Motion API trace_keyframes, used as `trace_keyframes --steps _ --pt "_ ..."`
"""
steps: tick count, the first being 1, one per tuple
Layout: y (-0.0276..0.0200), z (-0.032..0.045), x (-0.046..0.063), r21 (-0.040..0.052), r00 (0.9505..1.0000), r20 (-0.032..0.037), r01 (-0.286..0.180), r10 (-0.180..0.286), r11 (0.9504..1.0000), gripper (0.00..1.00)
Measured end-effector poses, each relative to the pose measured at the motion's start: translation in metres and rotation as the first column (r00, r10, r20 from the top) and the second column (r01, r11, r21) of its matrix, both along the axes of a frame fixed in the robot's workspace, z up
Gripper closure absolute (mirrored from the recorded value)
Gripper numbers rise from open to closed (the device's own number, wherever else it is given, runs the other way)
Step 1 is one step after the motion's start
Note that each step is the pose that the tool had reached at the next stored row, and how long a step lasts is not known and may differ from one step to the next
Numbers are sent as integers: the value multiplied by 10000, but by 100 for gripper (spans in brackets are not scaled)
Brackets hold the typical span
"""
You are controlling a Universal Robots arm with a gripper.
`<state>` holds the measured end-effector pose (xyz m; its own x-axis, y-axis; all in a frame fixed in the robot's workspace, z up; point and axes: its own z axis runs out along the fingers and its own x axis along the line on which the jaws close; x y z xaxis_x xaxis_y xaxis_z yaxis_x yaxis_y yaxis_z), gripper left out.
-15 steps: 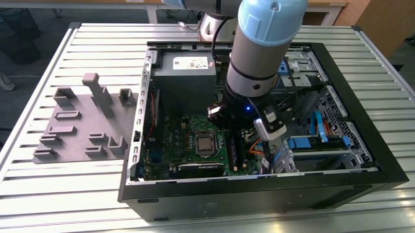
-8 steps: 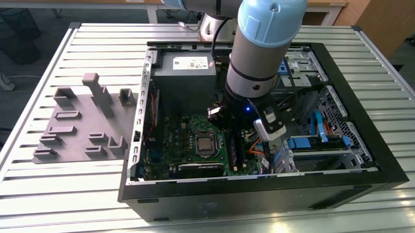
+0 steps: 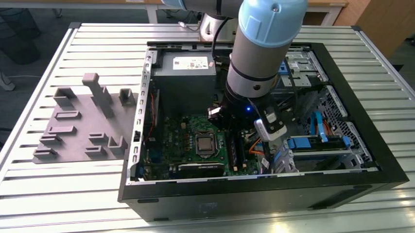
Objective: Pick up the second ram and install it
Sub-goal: 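Press down the second ram until it locks into place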
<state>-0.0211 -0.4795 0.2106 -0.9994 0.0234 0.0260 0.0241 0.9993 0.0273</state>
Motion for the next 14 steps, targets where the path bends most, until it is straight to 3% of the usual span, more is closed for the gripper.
trace_keyframes --steps 14 --pt "0 -43 0 11 10000 -2 -28 28 10000 86"
